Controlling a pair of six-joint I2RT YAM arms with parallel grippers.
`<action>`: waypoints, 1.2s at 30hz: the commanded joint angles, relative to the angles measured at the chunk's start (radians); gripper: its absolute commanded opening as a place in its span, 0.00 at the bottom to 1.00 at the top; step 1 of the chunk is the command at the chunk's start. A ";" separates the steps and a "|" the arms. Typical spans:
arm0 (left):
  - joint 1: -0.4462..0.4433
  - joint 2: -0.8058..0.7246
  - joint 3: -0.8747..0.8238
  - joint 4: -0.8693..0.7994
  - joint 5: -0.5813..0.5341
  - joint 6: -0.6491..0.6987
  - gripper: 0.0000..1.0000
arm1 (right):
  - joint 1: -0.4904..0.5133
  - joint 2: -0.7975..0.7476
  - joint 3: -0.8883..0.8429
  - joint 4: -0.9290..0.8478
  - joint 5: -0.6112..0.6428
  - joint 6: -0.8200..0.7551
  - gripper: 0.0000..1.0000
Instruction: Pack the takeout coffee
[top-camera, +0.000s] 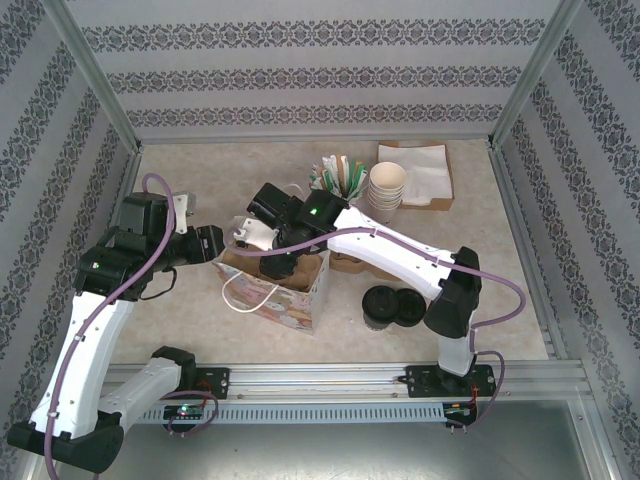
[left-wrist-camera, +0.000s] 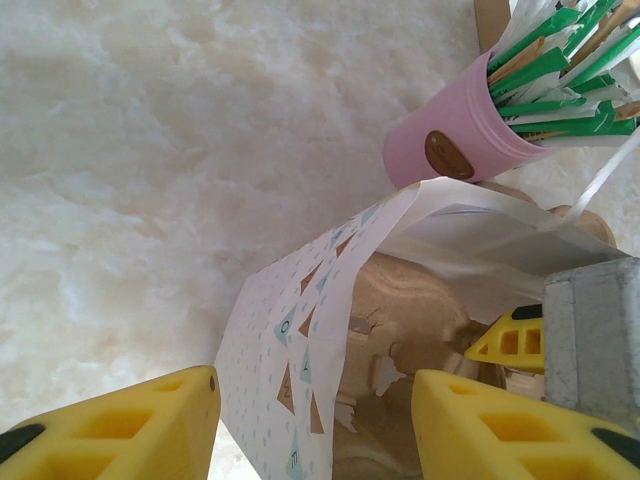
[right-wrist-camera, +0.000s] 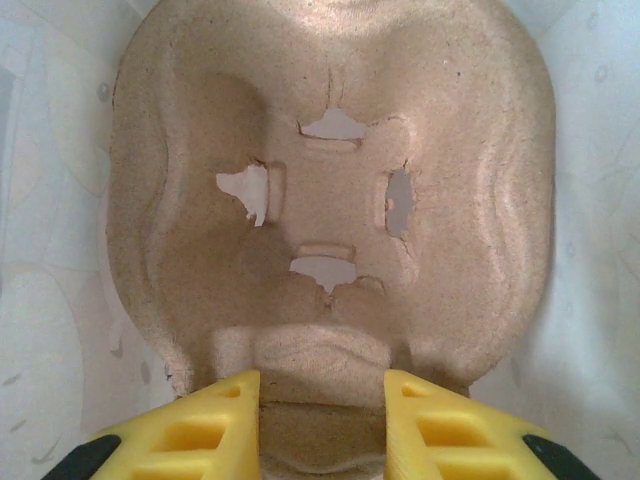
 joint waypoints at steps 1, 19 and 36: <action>0.008 -0.021 -0.004 0.033 -0.007 -0.007 0.53 | 0.005 0.034 0.011 -0.013 -0.017 -0.007 0.30; 0.008 -0.034 -0.001 0.048 -0.024 -0.016 0.51 | 0.004 0.057 -0.028 -0.008 -0.013 -0.001 0.29; 0.008 -0.058 0.001 0.058 -0.050 -0.020 0.47 | 0.002 0.119 -0.029 -0.008 -0.026 0.004 0.29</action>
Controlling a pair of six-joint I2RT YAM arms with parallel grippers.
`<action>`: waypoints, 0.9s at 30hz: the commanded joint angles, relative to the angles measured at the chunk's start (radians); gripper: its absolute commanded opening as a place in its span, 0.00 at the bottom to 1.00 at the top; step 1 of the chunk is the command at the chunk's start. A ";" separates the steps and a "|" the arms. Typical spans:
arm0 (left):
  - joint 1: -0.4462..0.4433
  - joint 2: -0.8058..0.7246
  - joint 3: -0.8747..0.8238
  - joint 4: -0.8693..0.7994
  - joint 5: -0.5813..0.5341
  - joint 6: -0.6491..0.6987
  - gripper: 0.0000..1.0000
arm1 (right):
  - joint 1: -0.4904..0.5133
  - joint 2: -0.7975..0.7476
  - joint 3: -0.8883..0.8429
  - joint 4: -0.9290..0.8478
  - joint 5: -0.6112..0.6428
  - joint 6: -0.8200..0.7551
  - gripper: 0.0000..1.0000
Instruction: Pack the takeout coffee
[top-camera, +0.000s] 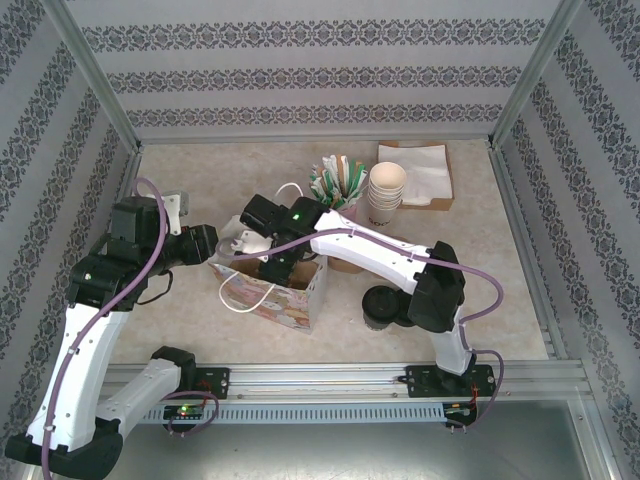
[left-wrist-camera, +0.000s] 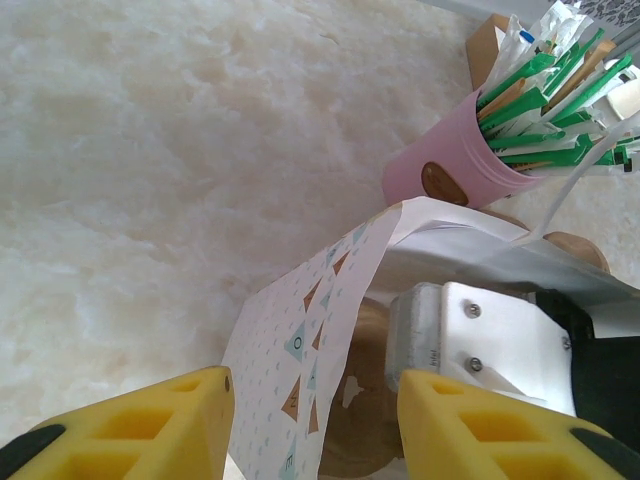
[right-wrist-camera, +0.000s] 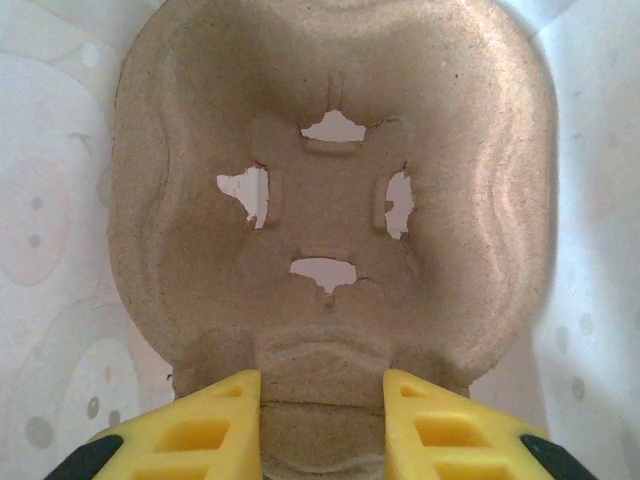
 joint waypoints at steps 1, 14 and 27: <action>0.007 -0.010 0.001 0.035 -0.016 -0.014 0.47 | 0.002 0.025 -0.007 -0.010 -0.020 0.003 0.29; 0.008 -0.010 -0.012 0.037 -0.015 -0.005 0.48 | 0.002 0.065 -0.008 -0.015 -0.027 -0.002 0.29; 0.007 -0.005 -0.032 0.029 -0.018 -0.005 0.48 | 0.005 0.095 -0.007 -0.027 -0.014 -0.018 0.29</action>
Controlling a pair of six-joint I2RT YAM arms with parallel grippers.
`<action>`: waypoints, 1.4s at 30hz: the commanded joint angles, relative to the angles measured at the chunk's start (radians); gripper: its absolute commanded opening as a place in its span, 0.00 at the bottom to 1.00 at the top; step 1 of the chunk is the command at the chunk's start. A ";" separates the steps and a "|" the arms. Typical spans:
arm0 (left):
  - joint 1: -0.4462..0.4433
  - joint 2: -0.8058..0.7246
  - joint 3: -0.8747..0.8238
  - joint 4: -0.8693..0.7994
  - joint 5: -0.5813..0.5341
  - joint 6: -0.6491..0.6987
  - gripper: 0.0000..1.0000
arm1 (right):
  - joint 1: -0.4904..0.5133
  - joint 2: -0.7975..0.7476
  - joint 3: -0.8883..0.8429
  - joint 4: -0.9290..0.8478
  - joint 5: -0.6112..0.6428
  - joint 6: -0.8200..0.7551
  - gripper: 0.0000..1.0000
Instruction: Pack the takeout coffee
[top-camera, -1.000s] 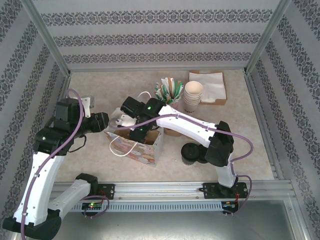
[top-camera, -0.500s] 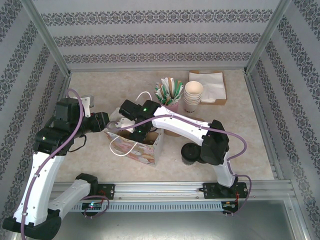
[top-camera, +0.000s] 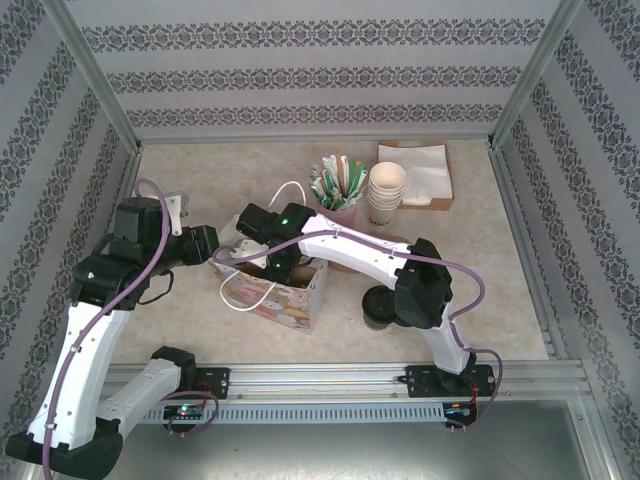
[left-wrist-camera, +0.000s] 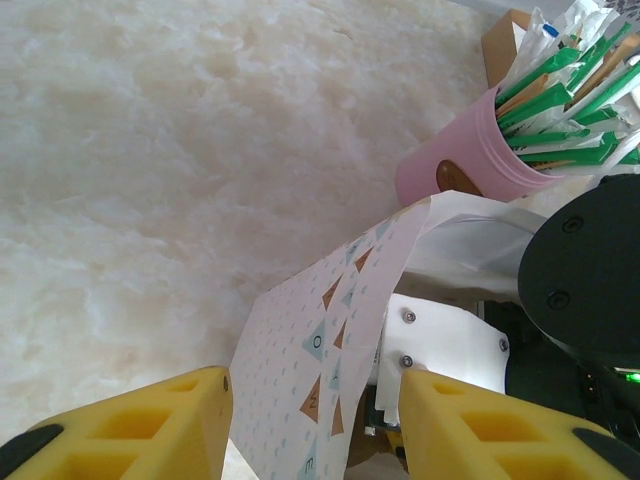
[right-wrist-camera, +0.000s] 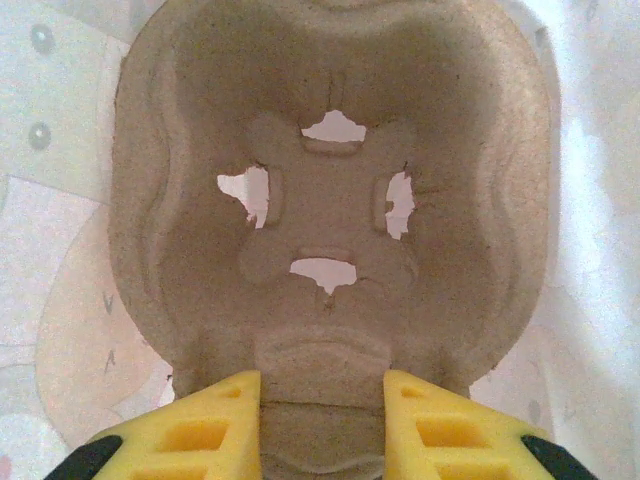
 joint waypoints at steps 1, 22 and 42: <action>0.008 -0.006 -0.013 0.023 -0.001 -0.004 0.48 | 0.005 0.020 0.001 -0.027 -0.004 -0.016 0.29; 0.007 0.021 -0.050 0.036 0.045 -0.016 0.47 | 0.033 0.045 0.010 -0.064 0.048 -0.035 0.29; 0.007 0.002 -0.037 0.036 0.050 -0.024 0.42 | 0.036 0.115 0.053 -0.116 0.054 -0.061 0.29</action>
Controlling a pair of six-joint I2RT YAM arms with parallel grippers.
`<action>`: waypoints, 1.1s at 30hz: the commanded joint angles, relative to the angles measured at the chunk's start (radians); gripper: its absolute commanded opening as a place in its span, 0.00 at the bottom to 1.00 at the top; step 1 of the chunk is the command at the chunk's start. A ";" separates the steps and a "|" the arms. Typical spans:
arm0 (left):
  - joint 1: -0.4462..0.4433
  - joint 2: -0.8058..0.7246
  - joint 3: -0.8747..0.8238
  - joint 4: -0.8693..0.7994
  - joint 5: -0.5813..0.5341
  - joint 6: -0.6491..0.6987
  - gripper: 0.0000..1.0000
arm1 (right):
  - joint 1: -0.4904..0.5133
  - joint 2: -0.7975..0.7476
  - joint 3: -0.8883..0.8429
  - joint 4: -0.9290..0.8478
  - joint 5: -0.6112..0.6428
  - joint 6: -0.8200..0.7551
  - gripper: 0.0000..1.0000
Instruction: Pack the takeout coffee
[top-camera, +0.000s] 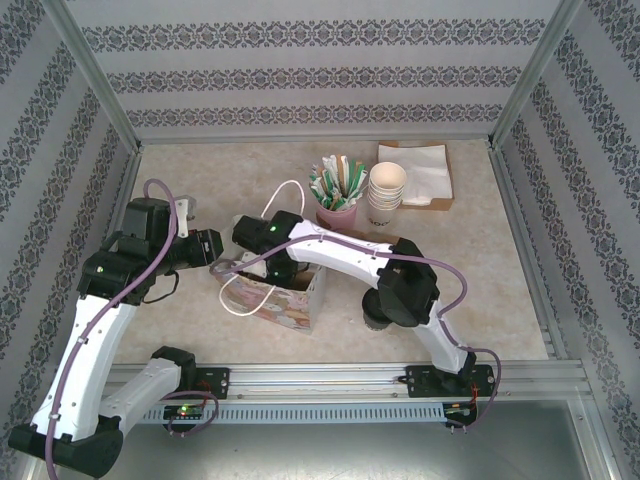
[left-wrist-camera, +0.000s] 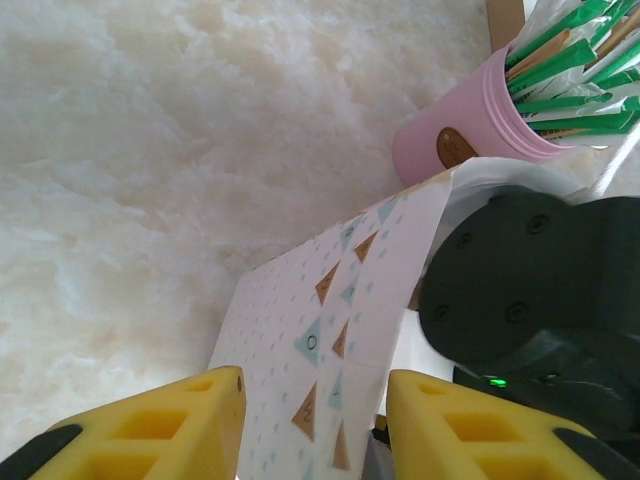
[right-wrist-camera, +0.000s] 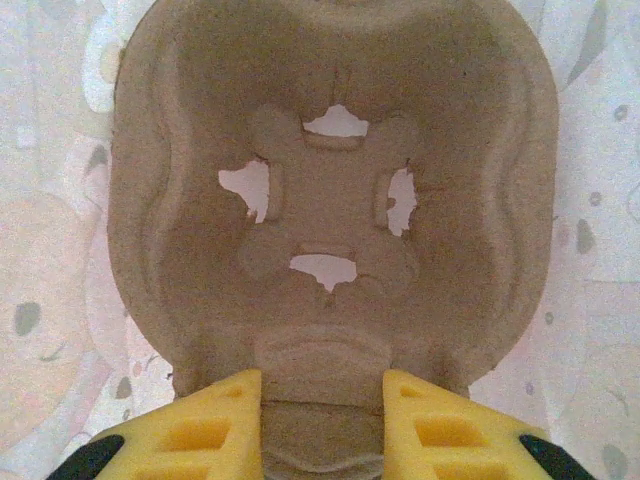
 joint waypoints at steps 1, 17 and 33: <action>0.008 -0.019 0.006 0.031 0.006 -0.008 0.42 | 0.016 0.026 0.029 -0.048 0.003 -0.025 0.29; 0.007 -0.023 0.002 0.035 0.017 -0.015 0.35 | 0.016 0.069 0.014 -0.040 -0.010 -0.018 0.29; 0.007 -0.023 -0.012 0.043 0.037 -0.023 0.26 | 0.015 0.100 -0.079 0.059 -0.004 -0.004 0.29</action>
